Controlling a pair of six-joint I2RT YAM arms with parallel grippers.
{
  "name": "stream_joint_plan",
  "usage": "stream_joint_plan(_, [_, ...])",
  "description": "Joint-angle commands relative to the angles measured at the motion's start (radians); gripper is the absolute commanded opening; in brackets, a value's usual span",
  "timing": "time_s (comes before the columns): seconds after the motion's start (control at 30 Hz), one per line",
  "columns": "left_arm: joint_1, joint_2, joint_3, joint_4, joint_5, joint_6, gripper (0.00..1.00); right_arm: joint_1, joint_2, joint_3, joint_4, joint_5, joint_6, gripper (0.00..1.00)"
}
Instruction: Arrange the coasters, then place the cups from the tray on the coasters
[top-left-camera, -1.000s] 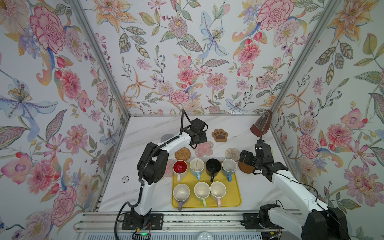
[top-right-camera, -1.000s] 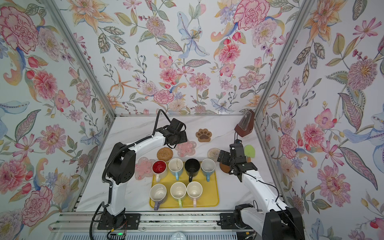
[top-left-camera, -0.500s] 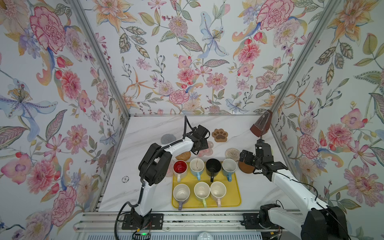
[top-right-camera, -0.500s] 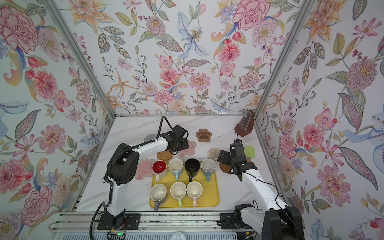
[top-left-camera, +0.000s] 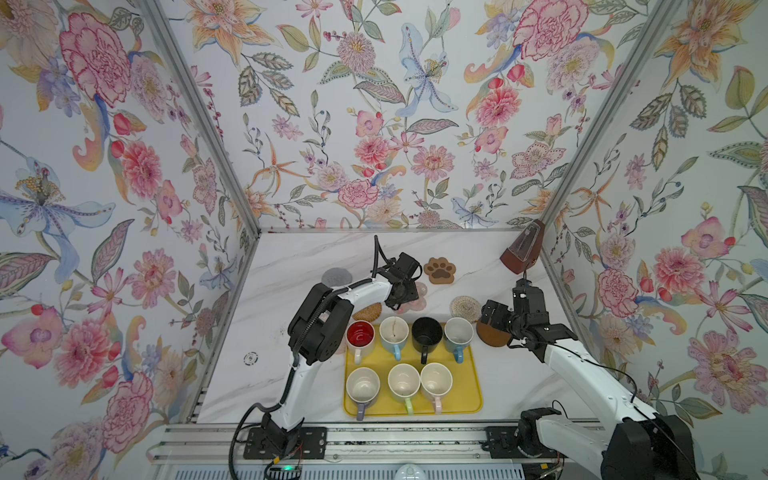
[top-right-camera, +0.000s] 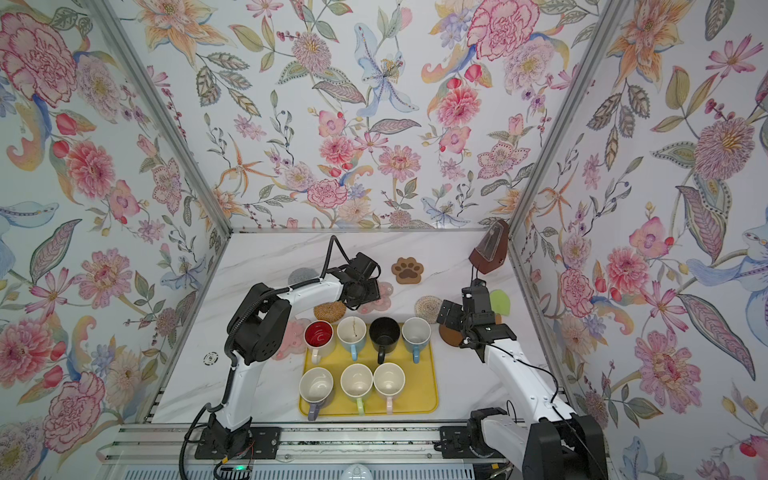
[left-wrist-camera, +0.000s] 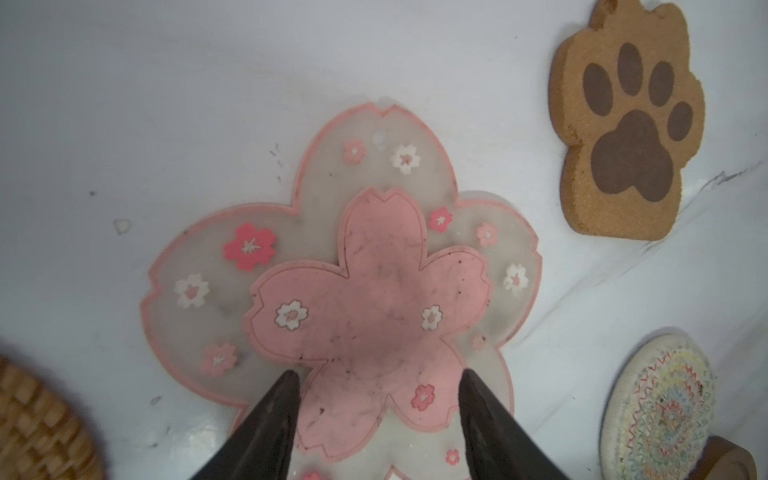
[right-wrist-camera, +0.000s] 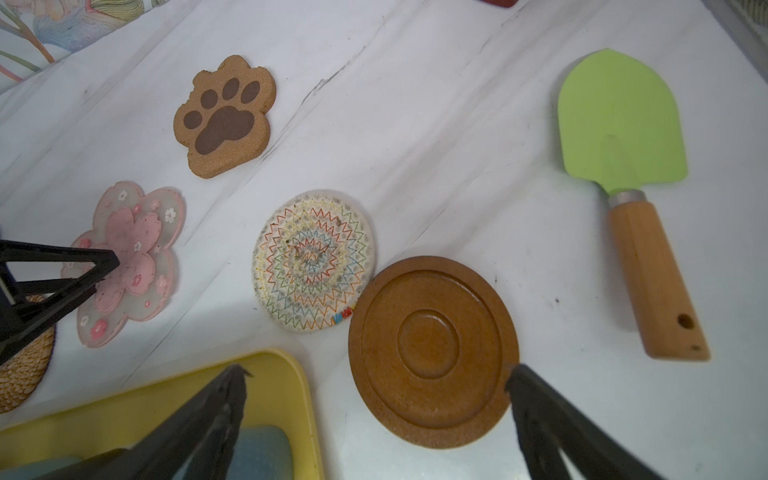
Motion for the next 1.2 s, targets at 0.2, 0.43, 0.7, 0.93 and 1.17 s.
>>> stream_joint_plan(0.2, [0.021, 0.107, 0.072, 0.013, 0.037, -0.03, 0.62, -0.015, -0.028, 0.016, -0.029, -0.01, -0.015, 0.99])
stream_joint_plan(0.43, [0.06, 0.124, 0.123, 0.023, 0.017, -0.017, 0.62, -0.022, -0.04, 0.009, -0.041, -0.014, -0.013, 0.99])
stream_joint_plan(0.7, [0.096, 0.037, 0.127, 0.033, -0.024, 0.041, 0.63, -0.025, -0.036, 0.014, -0.044, -0.019, -0.013, 0.99])
stream_joint_plan(0.93, [0.073, -0.113, 0.014, 0.059, -0.029, 0.055, 0.64, -0.03, -0.023, 0.017, -0.042, -0.016, -0.017, 0.99])
stream_joint_plan(1.17, [0.013, -0.15, -0.061, 0.054, -0.03, 0.009, 0.64, -0.03, -0.02, 0.016, -0.036, -0.021, -0.015, 0.99])
